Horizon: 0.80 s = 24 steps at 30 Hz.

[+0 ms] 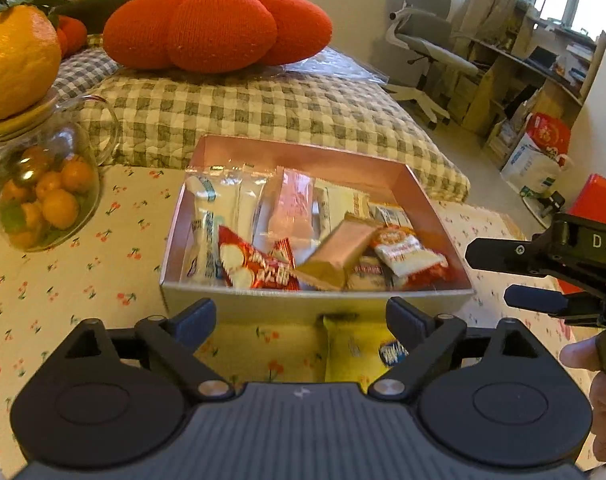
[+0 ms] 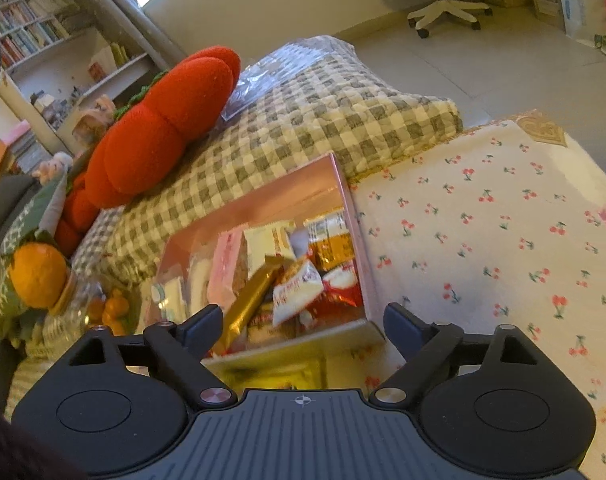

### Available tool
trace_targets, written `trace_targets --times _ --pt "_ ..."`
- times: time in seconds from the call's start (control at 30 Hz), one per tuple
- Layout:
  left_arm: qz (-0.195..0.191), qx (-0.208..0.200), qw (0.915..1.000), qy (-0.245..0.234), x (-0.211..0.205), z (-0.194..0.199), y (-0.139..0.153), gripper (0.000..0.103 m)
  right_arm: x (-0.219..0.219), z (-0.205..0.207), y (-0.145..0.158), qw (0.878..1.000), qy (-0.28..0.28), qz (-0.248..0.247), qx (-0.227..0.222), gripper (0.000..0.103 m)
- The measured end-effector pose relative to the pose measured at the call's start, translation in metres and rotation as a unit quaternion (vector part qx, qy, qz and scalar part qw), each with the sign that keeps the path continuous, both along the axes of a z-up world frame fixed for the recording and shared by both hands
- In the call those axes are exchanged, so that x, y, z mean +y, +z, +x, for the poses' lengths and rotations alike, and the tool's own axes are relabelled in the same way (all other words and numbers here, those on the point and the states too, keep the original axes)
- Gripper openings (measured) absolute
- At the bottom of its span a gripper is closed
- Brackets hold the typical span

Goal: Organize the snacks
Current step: 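Withdraw both tools from the box toward the remaining snacks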

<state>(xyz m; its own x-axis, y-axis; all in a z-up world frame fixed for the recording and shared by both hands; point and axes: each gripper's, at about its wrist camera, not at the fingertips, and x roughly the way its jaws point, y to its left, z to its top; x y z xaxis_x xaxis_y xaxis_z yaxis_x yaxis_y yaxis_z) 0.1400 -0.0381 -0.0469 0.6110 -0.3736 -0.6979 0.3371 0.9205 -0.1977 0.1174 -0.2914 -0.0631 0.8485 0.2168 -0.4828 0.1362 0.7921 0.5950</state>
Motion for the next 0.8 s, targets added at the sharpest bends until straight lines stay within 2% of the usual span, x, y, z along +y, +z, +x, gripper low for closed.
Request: trace_targets --times 0.4,0.63,0.8 --pt "0.029 0.014 0.9994 0.013 0.001 -0.040 -0.008 0.099 0.021 -0.037 -0.011 0.998 0.032 -0.053 0.023 0.091" --pt "0.053 0.035 0.9980 -0.002 -0.006 -0.050 -0.019 0.099 0.029 -0.048 -0.020 0.993 0.050 -0.100 0.038 0.091" --pt "0.075 0.033 0.9965 -0.013 -0.007 -0.055 -0.025 0.099 0.036 -0.047 -0.029 0.989 0.066 -0.122 0.044 0.091"
